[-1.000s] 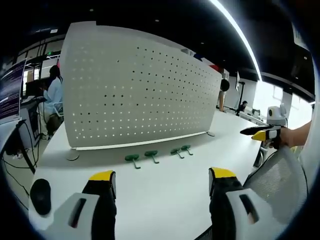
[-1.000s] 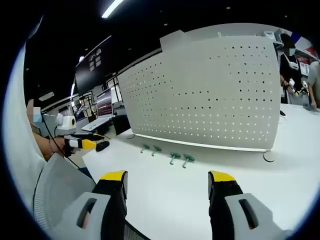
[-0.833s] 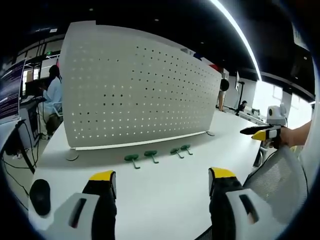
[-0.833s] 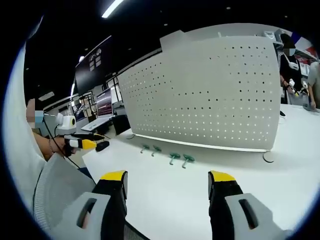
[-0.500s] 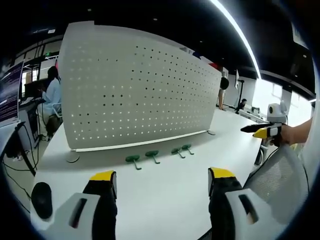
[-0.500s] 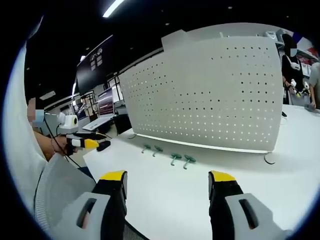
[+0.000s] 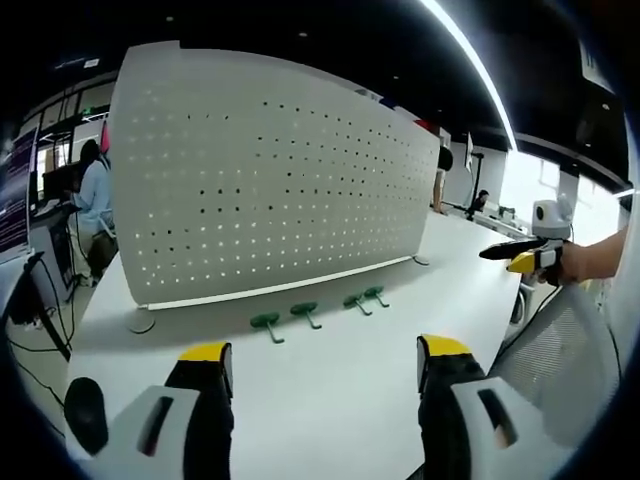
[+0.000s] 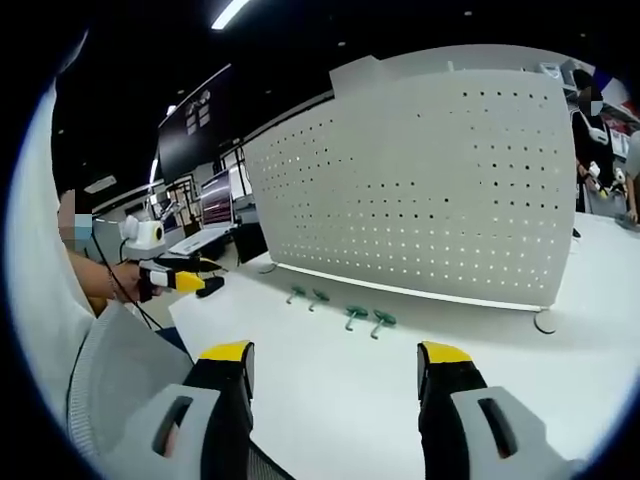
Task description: Insert the hook assembly into the mounting plate slot until the hook locks in place.
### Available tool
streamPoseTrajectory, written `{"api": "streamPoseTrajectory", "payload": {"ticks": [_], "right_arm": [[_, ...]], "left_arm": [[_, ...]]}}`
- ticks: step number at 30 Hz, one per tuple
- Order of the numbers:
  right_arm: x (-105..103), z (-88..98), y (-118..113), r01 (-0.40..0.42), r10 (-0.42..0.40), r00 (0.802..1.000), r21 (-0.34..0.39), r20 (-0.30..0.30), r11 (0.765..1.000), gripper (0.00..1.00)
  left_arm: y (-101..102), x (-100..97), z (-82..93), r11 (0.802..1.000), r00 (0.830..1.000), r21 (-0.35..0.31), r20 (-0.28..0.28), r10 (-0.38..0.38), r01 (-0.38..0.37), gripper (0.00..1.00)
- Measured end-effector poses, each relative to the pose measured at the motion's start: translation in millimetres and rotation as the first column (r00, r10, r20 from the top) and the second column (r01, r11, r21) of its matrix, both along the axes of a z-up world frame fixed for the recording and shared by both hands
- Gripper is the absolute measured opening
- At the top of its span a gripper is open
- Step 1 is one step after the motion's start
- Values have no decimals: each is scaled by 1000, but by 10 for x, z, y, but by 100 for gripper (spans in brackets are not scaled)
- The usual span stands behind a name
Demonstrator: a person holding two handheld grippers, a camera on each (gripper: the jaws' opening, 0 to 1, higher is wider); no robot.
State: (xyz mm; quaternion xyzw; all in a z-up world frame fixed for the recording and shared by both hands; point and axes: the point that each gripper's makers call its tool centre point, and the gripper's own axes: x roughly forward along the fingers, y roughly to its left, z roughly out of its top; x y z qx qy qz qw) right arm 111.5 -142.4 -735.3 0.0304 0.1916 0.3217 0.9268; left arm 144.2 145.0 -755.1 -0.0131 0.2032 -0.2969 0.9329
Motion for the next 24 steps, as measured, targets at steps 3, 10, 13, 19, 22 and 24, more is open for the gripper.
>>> {"api": "streamPoseTrajectory", "payload": {"ticks": [3,10,13,19,22,24], "right_arm": [[1,-3,6,-4,4,1000,-4,0,1000,64],[13,-1,7,-7,7,1000,-7,1,1000,64],[19,5,12,-8,8,1000,-8,3,1000,65],[17,6,17,-11,11,1000,-9,3,1000,65],[22,-1,5,-9,9,1000,-9,3,1000,65],[26,-4,3,-10,10,1000,-10,3,1000,65]], "left_arm": [[21,16,-29,1000,1000,17,-10,-10,10,77],[58,95,-24,999,999,39,-2,-35,35,76],[53,134,-34,997,998,51,-2,-59,59,77],[28,212,-141,990,993,87,-19,-113,115,80],[7,226,-159,986,990,99,-25,-136,138,81],[3,238,-194,977,986,134,-34,-163,166,81]]}}
